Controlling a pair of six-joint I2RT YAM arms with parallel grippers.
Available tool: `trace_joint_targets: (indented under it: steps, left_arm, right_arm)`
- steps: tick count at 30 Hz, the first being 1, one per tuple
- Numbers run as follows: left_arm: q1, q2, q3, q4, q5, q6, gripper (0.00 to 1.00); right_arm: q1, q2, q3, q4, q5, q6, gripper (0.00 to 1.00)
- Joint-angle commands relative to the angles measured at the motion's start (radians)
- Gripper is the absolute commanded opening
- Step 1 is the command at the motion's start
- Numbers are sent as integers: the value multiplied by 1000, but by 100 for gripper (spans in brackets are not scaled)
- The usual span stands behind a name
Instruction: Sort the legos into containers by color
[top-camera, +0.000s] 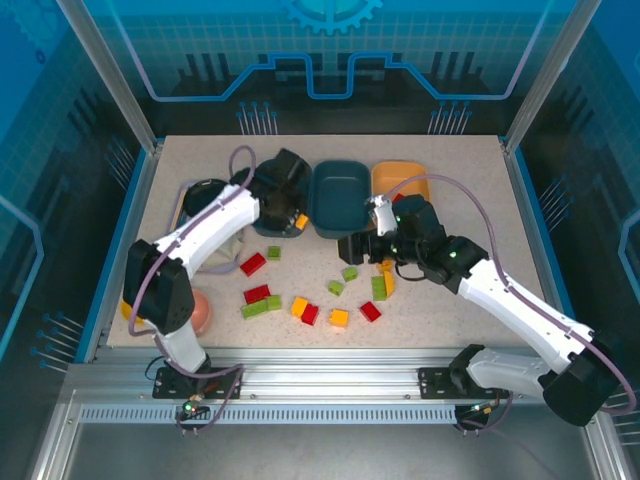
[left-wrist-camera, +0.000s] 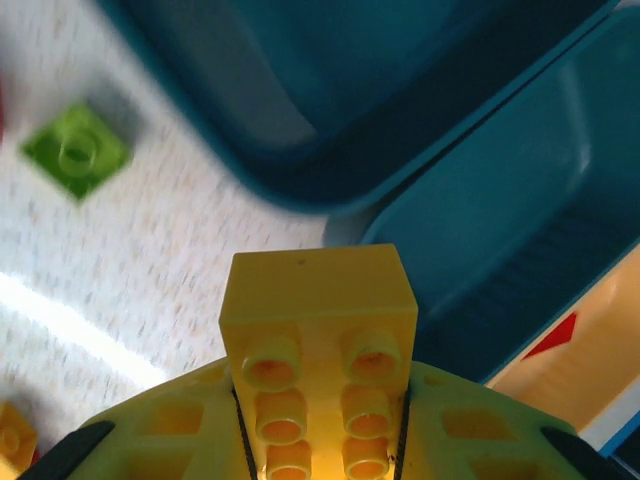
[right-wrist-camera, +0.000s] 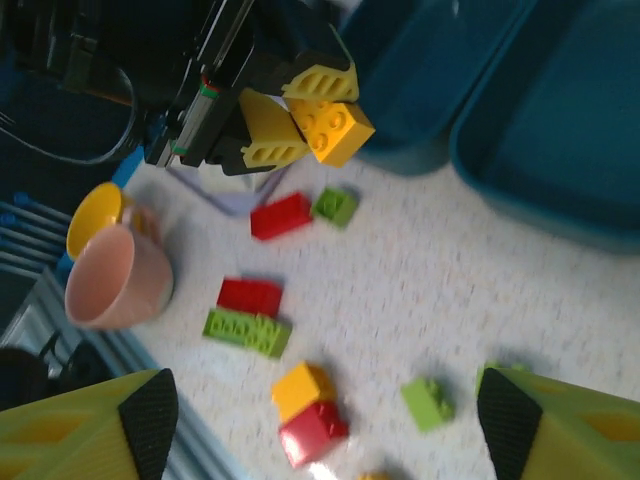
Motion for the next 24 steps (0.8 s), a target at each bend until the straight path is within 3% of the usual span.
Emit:
trace_joint_targets:
  steps: [1, 8, 15, 24]
  left_arm:
    - [83, 143, 134, -140, -18, 273, 28]
    - [179, 448, 455, -223, -5, 490, 30]
    - [216, 597, 548, -210, 43, 554, 38]
    - [210, 564, 572, -212, 81, 575, 68]
  right_arm:
    - [-57, 88, 69, 182, 26, 136, 85]
    - [-135, 296, 272, 63, -79, 198, 85]
    - [-134, 316, 277, -57, -51, 178, 84]
    - [-100, 206, 155, -202, 101, 193, 81]
